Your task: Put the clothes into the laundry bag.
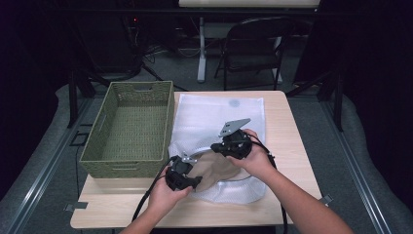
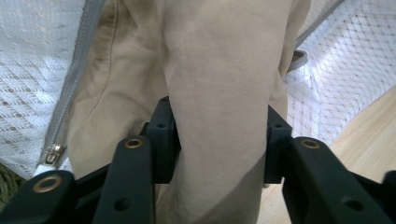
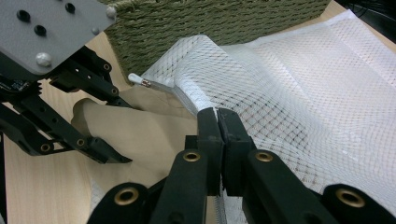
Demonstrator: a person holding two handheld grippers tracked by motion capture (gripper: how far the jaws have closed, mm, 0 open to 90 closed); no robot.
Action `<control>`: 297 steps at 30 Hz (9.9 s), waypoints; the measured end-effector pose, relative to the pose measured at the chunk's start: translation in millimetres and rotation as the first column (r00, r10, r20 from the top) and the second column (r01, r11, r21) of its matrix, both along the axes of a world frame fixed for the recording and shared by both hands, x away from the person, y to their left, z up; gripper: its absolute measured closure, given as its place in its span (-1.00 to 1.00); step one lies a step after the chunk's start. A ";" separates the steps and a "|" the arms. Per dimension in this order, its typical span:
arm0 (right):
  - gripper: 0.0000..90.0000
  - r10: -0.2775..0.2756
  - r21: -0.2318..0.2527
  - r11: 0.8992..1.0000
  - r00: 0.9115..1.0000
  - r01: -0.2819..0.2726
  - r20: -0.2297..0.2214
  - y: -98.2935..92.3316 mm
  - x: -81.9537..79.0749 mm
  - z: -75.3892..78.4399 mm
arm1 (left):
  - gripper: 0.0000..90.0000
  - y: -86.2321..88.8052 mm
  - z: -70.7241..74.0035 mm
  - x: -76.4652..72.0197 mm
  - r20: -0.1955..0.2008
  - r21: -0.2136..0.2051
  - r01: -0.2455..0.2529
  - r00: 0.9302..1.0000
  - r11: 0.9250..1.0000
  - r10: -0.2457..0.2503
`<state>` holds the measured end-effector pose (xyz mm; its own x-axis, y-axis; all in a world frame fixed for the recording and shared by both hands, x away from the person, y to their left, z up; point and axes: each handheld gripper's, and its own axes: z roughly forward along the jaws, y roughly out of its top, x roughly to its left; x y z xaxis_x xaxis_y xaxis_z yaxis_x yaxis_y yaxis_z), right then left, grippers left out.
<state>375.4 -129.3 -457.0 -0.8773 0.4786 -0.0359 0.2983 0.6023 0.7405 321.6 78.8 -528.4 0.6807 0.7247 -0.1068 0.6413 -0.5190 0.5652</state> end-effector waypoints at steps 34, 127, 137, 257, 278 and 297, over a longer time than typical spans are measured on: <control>0.97 0.008 0.010 1.000 1.000 -0.008 0.012 4.2 -0.1 5.0 | 0.46 -27.4 20.1 33.6 0.040 -0.053 -0.090 0.995 0.995 0.092; -0.02 -0.301 0.037 0.953 0.953 0.299 0.039 -57.1 -80.7 -51.6 | -0.16 62.4 -4.3 -21.7 0.072 -0.114 -0.024 0.997 0.993 0.033; -0.19 -0.377 0.034 0.926 0.925 0.375 0.050 -77.4 -89.9 -58.5 | -0.18 62.7 -2.4 -20.2 0.079 -0.127 -0.022 0.996 0.992 0.032; 0.86 -0.460 -0.004 0.883 0.864 0.469 -0.203 -137.8 -61.7 -95.8 | -0.20 39.8 -38.8 -0.7 0.012 0.031 -0.127 0.992 0.991 0.127; 0.58 -0.447 -0.052 0.894 0.878 0.445 -0.170 -127.9 -67.0 -101.1 | 0.65 37.9 -38.8 -4.6 0.024 -0.001 -0.072 0.997 0.997 0.072; 0.95 -0.440 -0.080 0.898 0.881 0.433 -0.175 -126.3 -67.4 -98.7 | 0.90 40.6 -37.9 -1.0 0.010 -0.012 -0.060 0.998 0.998 0.060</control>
